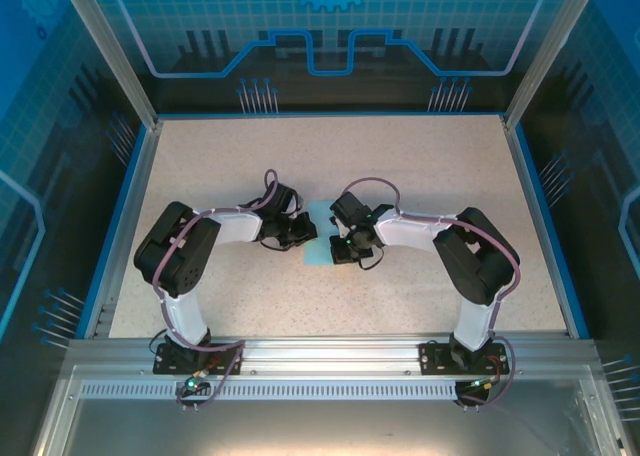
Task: Fold a paper plane with a square sheet of paper (pick it up from the middle)
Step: Fold the triangle a second time at the center of the table.
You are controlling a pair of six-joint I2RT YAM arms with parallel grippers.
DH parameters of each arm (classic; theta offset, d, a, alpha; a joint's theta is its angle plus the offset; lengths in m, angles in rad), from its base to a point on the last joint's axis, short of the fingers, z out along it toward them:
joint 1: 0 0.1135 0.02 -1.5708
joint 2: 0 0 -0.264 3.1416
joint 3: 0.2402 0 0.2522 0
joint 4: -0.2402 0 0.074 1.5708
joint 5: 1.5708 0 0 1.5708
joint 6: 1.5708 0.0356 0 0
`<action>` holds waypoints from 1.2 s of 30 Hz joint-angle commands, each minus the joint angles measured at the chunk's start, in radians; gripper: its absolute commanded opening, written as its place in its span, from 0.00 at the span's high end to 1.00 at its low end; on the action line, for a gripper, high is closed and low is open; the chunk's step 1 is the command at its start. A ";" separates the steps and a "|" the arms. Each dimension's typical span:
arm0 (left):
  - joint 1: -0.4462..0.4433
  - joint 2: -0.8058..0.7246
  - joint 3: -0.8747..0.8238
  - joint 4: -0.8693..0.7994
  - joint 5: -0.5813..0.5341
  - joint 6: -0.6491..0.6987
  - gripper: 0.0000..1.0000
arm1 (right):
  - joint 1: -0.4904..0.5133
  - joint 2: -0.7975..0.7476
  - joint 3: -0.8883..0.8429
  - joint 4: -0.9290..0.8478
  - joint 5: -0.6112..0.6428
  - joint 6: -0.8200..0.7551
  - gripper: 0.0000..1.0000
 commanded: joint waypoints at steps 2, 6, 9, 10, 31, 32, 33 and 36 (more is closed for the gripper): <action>0.002 0.021 -0.021 -0.033 -0.042 0.009 0.92 | 0.005 -0.050 0.037 -0.020 -0.016 -0.015 0.94; 0.004 0.025 -0.024 -0.037 -0.040 0.006 0.92 | 0.007 -0.024 0.099 0.014 -0.066 -0.012 0.94; 0.003 0.025 -0.023 -0.040 -0.040 0.003 0.92 | 0.008 0.039 0.151 0.027 -0.089 -0.005 0.94; 0.003 0.025 -0.024 -0.041 -0.040 0.003 0.92 | 0.007 0.059 0.163 0.033 -0.089 -0.001 0.94; 0.003 0.028 -0.037 -0.031 -0.042 -0.016 0.93 | -0.001 0.191 0.144 0.076 -0.096 0.008 0.94; 0.002 0.028 -0.037 -0.031 -0.043 -0.016 0.93 | -0.001 0.190 0.136 0.077 -0.101 0.008 0.94; 0.004 0.028 -0.038 -0.031 -0.043 -0.015 0.93 | -0.002 0.190 0.130 0.076 -0.106 0.008 0.94; 0.003 0.028 -0.037 -0.031 -0.046 -0.017 0.93 | -0.002 0.188 0.107 0.081 -0.129 0.008 0.94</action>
